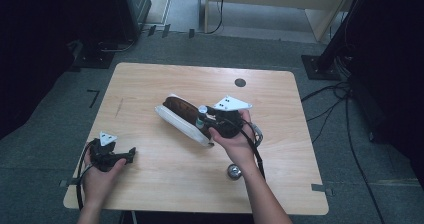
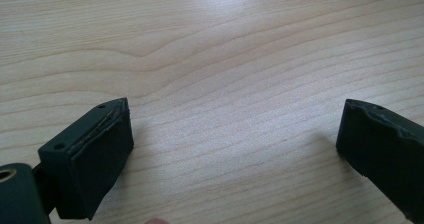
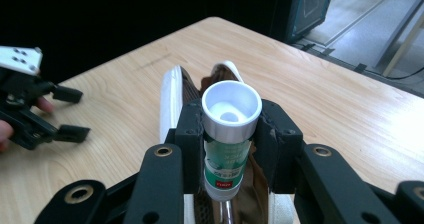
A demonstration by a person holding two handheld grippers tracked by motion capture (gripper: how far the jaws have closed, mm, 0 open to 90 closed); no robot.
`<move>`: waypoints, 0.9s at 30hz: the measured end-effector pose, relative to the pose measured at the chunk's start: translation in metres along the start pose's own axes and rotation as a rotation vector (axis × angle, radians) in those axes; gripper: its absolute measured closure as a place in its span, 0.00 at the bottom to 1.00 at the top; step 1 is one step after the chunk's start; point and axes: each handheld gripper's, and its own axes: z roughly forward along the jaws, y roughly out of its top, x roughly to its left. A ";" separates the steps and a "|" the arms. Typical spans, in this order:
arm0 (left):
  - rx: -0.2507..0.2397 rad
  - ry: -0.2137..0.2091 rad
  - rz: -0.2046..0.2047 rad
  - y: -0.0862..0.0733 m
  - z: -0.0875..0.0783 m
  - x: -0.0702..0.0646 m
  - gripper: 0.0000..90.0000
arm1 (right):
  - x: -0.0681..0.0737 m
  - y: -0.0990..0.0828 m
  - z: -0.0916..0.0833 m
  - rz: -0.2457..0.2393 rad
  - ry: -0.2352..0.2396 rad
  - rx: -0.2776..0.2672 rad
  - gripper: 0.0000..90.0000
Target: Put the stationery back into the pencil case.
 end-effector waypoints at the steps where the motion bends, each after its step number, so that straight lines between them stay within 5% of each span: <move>1: -0.002 0.000 -0.002 0.000 0.000 0.000 0.02 | -0.001 -0.001 0.001 0.000 0.003 0.003 0.74; 27: -0.004 0.000 -0.003 0.000 0.000 0.000 0.02 | -0.005 -0.039 0.040 -0.059 0.002 0.203 0.74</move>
